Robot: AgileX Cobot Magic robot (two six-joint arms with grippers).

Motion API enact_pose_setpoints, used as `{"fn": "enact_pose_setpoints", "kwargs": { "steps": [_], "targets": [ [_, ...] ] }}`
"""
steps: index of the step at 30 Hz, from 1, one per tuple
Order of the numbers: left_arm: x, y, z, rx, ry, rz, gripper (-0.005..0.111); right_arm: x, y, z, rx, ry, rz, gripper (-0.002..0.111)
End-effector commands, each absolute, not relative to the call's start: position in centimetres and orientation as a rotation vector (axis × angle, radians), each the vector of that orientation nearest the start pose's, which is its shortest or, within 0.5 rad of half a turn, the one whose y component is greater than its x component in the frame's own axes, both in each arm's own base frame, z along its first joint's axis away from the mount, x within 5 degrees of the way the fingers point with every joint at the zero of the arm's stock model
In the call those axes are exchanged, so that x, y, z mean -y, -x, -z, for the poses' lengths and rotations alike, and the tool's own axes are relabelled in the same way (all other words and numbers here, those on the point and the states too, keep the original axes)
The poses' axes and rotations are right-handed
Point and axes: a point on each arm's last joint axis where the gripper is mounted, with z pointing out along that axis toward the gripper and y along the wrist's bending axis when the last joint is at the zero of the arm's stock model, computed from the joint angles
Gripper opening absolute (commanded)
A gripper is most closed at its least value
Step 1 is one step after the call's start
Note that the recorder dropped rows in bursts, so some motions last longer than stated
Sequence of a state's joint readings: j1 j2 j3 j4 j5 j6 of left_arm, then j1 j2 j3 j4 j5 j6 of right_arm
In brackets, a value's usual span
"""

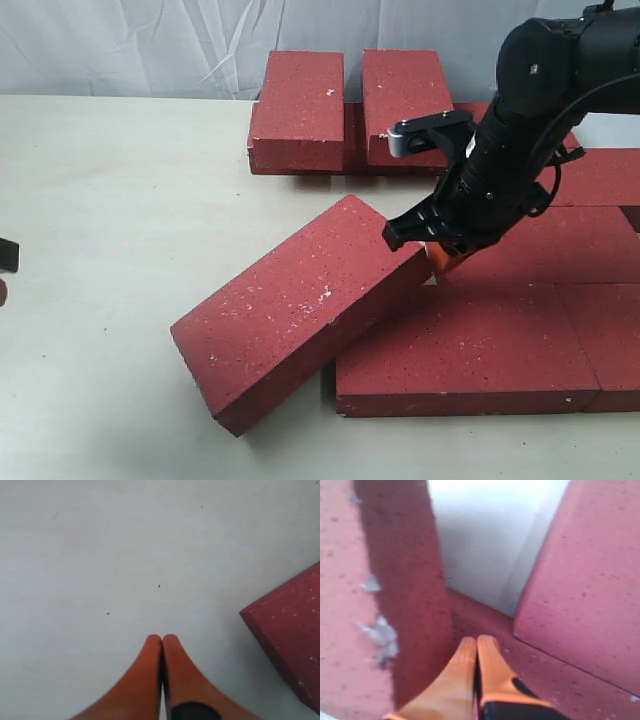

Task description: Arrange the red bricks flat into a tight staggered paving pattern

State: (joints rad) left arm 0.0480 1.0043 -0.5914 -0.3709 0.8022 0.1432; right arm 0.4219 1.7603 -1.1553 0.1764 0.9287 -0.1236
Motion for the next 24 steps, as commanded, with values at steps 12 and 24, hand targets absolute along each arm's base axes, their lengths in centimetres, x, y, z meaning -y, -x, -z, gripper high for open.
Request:
{"fn": "enact_pose_setpoints", "kwargs": {
  "steps": [12,24],
  "targets": [
    [2.2,-14.9,-21.8,-2.727,0.176,0.474,0.000,-20.7,-26.8,-20.1,-2.838,0.965,-0.443,-0.001],
    [2.2,-15.2,-22.0,-2.696,0.188,0.478,0.000,-27.4,-23.9,-17.3,-2.710,1.061,-0.547,-0.001]
  ]
}}
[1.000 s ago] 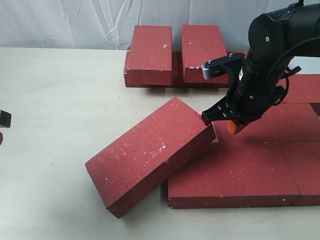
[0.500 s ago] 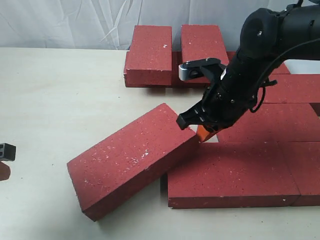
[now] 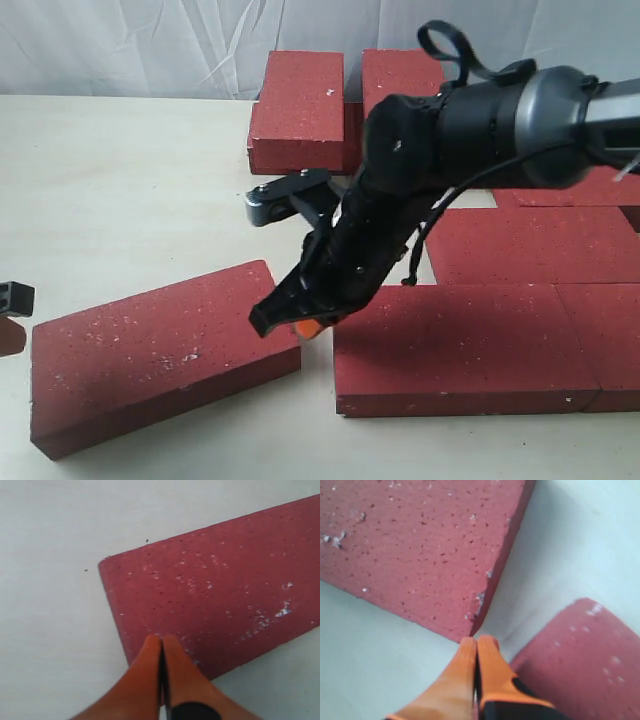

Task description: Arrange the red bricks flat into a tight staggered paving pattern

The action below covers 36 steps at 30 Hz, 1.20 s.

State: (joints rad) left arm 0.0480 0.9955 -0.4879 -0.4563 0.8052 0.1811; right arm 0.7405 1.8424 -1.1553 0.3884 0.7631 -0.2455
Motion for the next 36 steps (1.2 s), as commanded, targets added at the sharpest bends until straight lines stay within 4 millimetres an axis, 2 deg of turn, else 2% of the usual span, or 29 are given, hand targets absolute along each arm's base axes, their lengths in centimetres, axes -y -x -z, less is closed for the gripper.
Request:
{"fn": "enact_pose_setpoints", "kwargs": {
  "steps": [1,5,12,23,29,36],
  "targets": [
    [2.2,-15.2,-22.0,-2.694,0.189,0.477,0.000,-27.8,-23.7,-17.1,-2.692,1.075,-0.543,-0.001],
    [2.2,-15.2,-22.0,-2.690,0.188,0.477,0.000,-28.3,-23.7,-17.3,-2.650,1.069,-0.546,-0.001],
    [2.1,-15.2,-22.3,-2.650,0.180,0.453,0.000,-27.2,-24.9,-17.4,-2.646,1.038,-0.509,-0.001],
    [1.4,-14.3,-24.4,-2.547,0.062,0.309,0.000,-26.2,-25.1,-20.7,-2.557,1.026,-0.507,-0.001],
    [1.1,-14.0,-24.6,-2.537,0.023,0.248,0.000,-26.1,-25.0,-20.7,-2.555,1.027,-0.506,-0.001],
    [1.2,-14.0,-24.6,-2.537,0.025,0.252,0.000,-26.3,-24.7,-20.7,-2.581,1.010,-0.546,-0.001]
  ]
}}
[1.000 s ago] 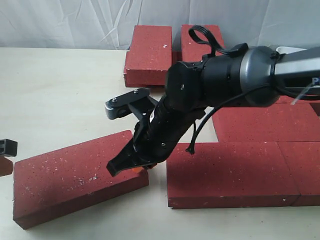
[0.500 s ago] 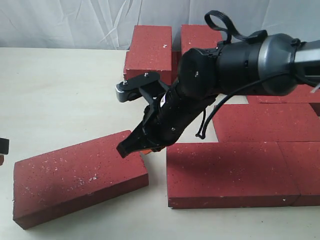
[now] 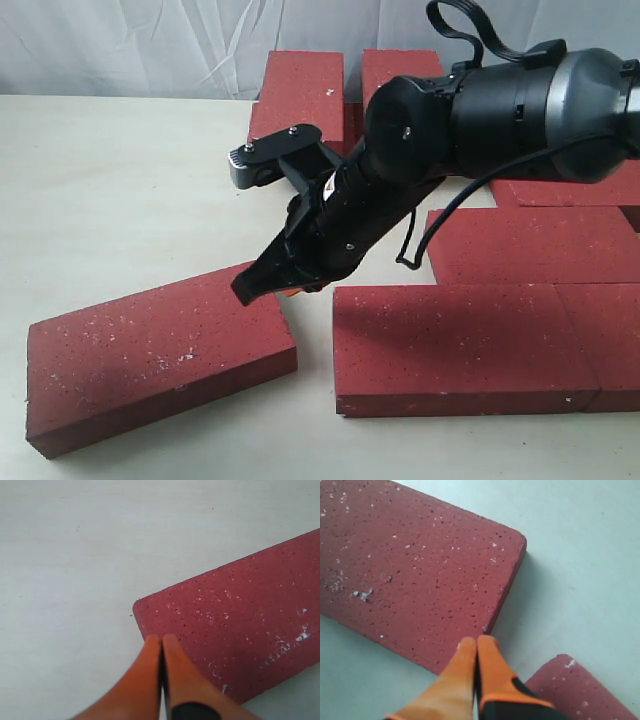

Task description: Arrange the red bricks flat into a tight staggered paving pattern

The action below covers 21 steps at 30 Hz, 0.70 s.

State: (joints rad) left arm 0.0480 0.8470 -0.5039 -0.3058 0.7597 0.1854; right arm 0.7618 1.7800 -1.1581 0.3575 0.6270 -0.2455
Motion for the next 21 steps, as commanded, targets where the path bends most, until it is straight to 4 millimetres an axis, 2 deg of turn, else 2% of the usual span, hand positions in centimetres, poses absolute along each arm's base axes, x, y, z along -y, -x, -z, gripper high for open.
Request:
{"fn": "enact_pose_setpoints", "kwargs": {
  "steps": [1,10,15,21],
  "targets": [
    [1.2,-14.0,-24.6,-2.537,0.025,0.252,0.000,-26.3,-24.7,-20.7,-2.582,1.011,-0.551,-0.001],
    [1.1,-14.0,-24.6,-2.531,0.026,0.250,0.000,-26.6,-24.2,-20.7,-2.594,1.045,-0.581,-0.001],
    [1.1,-14.0,-24.5,-2.537,0.028,0.247,0.000,-28.2,-22.1,-20.7,-2.551,1.188,-0.590,-0.001],
    [0.2,-14.2,-24.4,-2.531,0.146,0.146,0.000,-29.9,-19.4,-20.5,-2.527,1.340,-0.591,-0.001]
  ]
}}
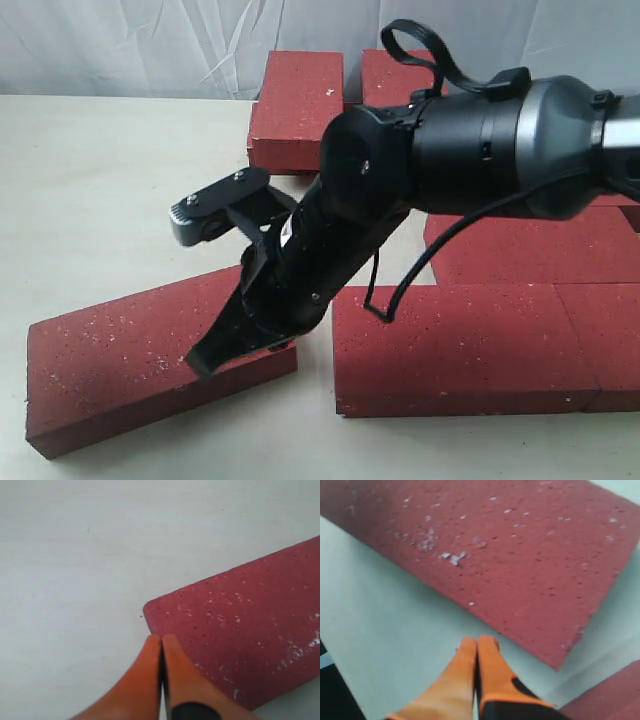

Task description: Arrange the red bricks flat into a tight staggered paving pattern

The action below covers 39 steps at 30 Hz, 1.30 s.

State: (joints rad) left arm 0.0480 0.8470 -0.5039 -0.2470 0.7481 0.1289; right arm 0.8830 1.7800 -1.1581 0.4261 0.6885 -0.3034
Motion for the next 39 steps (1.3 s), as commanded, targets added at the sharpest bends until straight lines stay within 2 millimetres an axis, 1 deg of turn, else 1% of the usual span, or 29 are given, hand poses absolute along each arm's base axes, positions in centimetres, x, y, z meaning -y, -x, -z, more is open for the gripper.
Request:
{"fn": "enact_pose_setpoints", "kwargs": {
  "steps": [1,4,10,12,15,19,20,24,29,31,34,39],
  "targets": [
    [0.1,-14.2,-24.3,-2.535,0.161,0.126,0.000,-30.1,-19.0,-20.4,-2.525,1.358,-0.592,-0.001],
    [-0.1,-14.5,-23.9,-2.563,0.179,0.115,0.000,-30.7,-18.0,-20.4,-2.509,1.406,-0.596,-0.001],
    [-0.2,-16.1,-22.0,-2.678,0.218,0.116,0.000,-31.6,-16.3,-20.3,-2.470,1.496,-0.589,-0.001],
    [-0.3,-16.5,-21.2,-2.725,0.254,0.104,0.000,-31.9,-16.1,-19.6,-2.487,1.502,-0.589,-0.001],
    [-0.3,-17.1,-19.9,-2.801,0.277,0.103,0.000,-32.5,-16.4,-17.2,-2.546,1.500,-0.568,-0.001],
    [-0.3,-17.8,-18.6,-2.860,0.293,0.106,0.000,-32.8,-16.8,-16.0,-2.548,1.477,-0.555,-0.001],
    [-0.3,-18.1,-18.1,-2.883,0.306,0.114,0.000,-33.0,-17.0,-15.6,-2.537,1.464,-0.550,-0.001],
    [0.1,-19.3,-16.7,-2.938,0.329,0.178,0.000,-33.4,-17.6,-15.0,-2.484,1.436,-0.528,-0.001],
    [0.1,-20.5,-15.9,-2.942,0.364,0.199,0.000,-33.7,-18.0,-14.0,-2.475,1.419,-0.516,-0.001],
    [0.2,-21.0,-15.6,-2.935,0.367,0.221,0.000,-34.0,-18.3,-13.9,-2.440,1.390,-0.516,-0.001],
    [0.5,-22.1,-15.5,-2.880,0.367,0.284,0.000,-34.3,-18.7,-14.0,-2.411,1.326,-0.531,-0.001],
    [0.6,-22.9,-15.5,-2.802,0.390,0.307,0.000,-34.6,-19.1,-14.2,-2.380,1.261,-0.545,-0.001]
  ]
}}
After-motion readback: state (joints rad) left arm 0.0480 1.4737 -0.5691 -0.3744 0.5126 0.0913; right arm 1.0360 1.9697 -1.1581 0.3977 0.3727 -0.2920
